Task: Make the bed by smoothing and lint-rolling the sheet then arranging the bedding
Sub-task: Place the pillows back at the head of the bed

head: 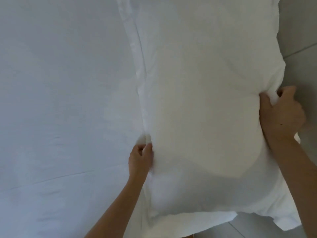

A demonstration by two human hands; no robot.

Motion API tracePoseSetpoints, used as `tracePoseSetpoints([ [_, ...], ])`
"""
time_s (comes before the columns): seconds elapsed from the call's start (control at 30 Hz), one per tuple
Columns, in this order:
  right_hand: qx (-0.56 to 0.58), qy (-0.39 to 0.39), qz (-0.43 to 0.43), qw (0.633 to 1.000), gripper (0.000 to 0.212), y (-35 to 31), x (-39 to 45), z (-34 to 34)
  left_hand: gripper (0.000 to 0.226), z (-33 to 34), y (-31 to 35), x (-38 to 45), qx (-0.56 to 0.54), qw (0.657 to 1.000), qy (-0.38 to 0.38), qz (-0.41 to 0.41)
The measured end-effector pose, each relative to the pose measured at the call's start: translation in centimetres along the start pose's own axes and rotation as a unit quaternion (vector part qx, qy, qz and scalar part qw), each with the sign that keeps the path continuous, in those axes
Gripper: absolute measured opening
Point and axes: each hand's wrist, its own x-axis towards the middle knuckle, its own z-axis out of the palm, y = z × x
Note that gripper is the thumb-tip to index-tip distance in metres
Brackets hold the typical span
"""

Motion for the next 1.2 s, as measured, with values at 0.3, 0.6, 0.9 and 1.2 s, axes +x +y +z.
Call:
tracePoseSetpoints([
  [0.3, -0.115, -0.038, -0.023, 0.992, 0.055, 2.9, -4.7, -1.4, 0.021, -3.3, -5.4, -4.8, 0.043, 0.98, -0.192, 0.013],
  [0.6, 0.031, -0.196, 0.151, 0.968, 0.075, 7.5, -11.2, -3.6, 0.021, -3.5, -9.4, -8.3, 0.112, 0.968, -0.225, -0.021],
  [0.9, -0.015, 0.033, 0.012, 0.999, 0.042, 6.3, -10.4, -8.6, 0.029, -2.9, -11.4, -10.6, 0.113, 0.965, -0.216, -0.096],
  [1.2, -0.138, -0.016, -0.073, 0.988, 0.023, 11.7, -13.5, -6.5, 0.018, -2.3, -10.7, -9.9, 0.367, 0.923, -0.115, 0.012],
])
